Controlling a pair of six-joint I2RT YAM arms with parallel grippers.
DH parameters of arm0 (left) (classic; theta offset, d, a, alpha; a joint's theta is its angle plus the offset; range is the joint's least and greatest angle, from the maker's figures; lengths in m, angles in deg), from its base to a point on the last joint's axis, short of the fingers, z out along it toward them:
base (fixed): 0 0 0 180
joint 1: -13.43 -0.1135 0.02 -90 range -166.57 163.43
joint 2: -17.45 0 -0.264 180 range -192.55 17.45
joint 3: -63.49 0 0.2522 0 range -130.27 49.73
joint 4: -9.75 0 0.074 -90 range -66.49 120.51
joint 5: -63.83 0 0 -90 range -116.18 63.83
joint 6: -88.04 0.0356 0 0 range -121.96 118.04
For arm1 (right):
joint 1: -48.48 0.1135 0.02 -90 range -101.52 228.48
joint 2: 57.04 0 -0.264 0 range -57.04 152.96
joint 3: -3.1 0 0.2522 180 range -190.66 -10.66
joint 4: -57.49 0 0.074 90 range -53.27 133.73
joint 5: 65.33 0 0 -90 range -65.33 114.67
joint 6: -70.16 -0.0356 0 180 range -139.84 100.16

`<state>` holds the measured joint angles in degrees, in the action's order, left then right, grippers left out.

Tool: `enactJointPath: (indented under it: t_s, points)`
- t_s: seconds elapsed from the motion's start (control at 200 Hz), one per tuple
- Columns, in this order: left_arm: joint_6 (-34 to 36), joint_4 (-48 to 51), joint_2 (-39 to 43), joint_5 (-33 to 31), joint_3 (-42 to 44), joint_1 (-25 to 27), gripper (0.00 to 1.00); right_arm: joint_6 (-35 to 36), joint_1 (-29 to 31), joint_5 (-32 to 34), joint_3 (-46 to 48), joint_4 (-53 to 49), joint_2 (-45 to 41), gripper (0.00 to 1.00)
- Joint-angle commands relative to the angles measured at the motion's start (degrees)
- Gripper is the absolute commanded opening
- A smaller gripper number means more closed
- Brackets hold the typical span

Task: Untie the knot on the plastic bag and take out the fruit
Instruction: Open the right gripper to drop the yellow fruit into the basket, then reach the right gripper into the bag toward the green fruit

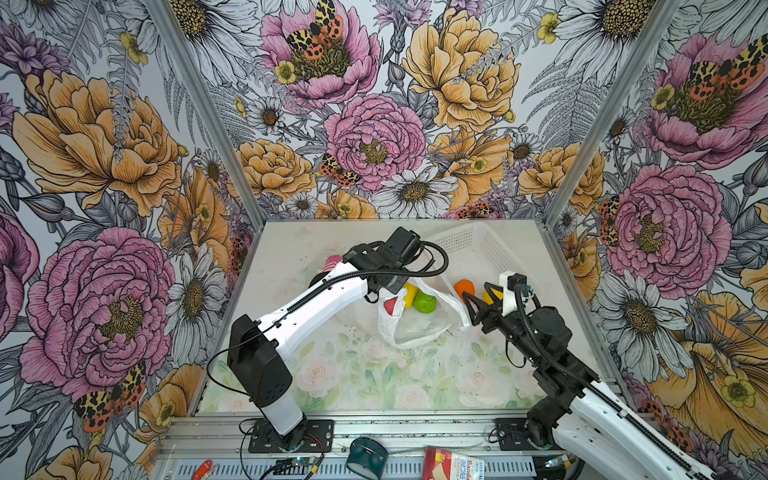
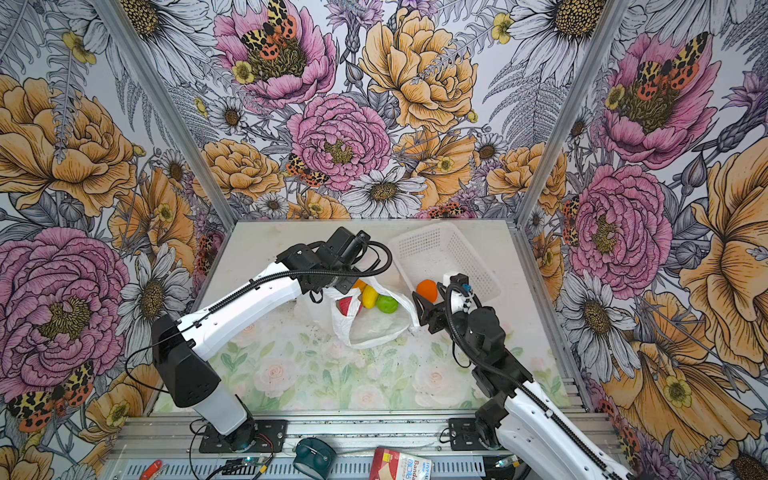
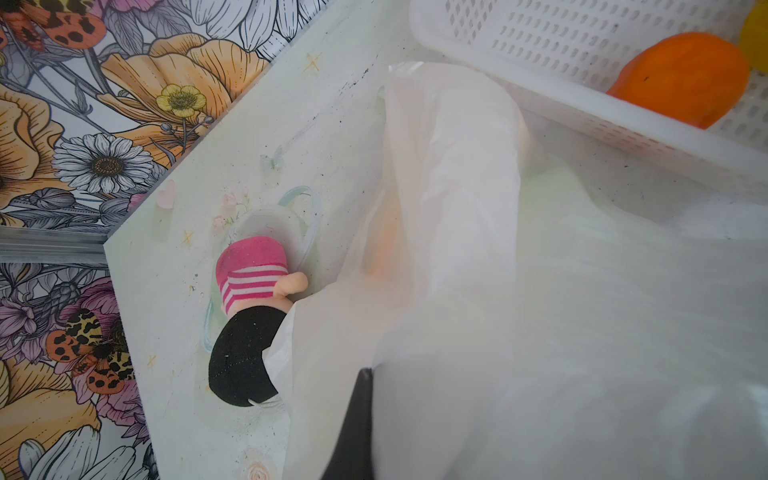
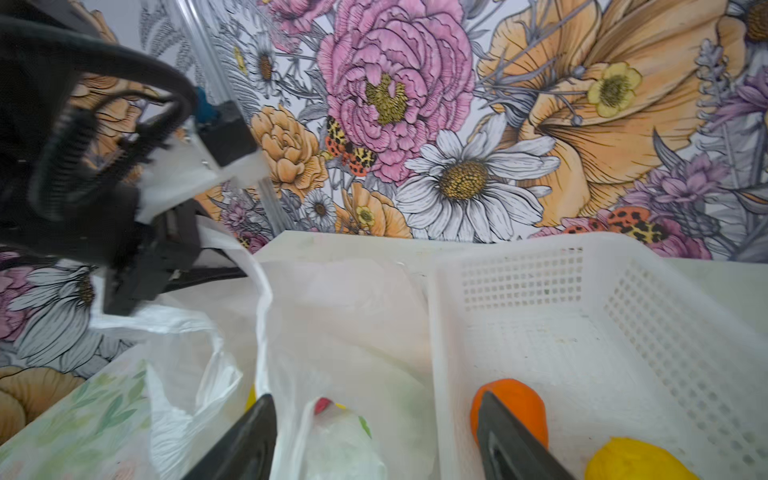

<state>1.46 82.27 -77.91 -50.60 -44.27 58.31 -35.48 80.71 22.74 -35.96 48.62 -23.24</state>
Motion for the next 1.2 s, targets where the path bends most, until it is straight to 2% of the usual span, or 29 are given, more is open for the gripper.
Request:
enactJointPath:
  t_s: [0.0, 0.225, 0.39, 0.605, 0.881, 1.046, 1.196]
  points:
    - [0.8, 0.5, -0.2, -0.3, 0.4, 0.3, 0.0, 4.4, 3.2, -3.1, 0.4, -1.8, -3.6, 0.73]
    - [0.8, 0.5, -0.2, -0.4, 0.5, 0.3, 0.0, 8.4, 9.3, -15.6, 1.2, 0.5, -5.2, 0.61]
    - [0.8, 0.5, -0.3, -0.5, 0.5, 0.3, 0.0, 13.0, 14.9, -15.9, -1.2, 0.3, 3.0, 0.54]
    - [0.8, 0.5, -0.2, -0.4, 0.5, 0.2, 0.0, 18.4, 17.5, -8.6, -5.4, 1.2, 20.7, 0.45]
    - [0.8, 0.4, -0.4, -0.4, 0.5, 0.3, 0.0, 20.3, 17.7, 2.5, -13.7, 0.0, 40.7, 0.37]
    - [0.8, 0.5, -0.3, -0.5, 0.6, 0.4, 0.0, 20.2, 17.5, 10.3, -17.5, -0.7, 48.4, 0.36]
    - [0.8, 0.5, -0.4, -0.5, 0.5, 0.3, 0.0, 19.6, 16.9, 14.9, -19.6, -1.8, 51.7, 0.36]
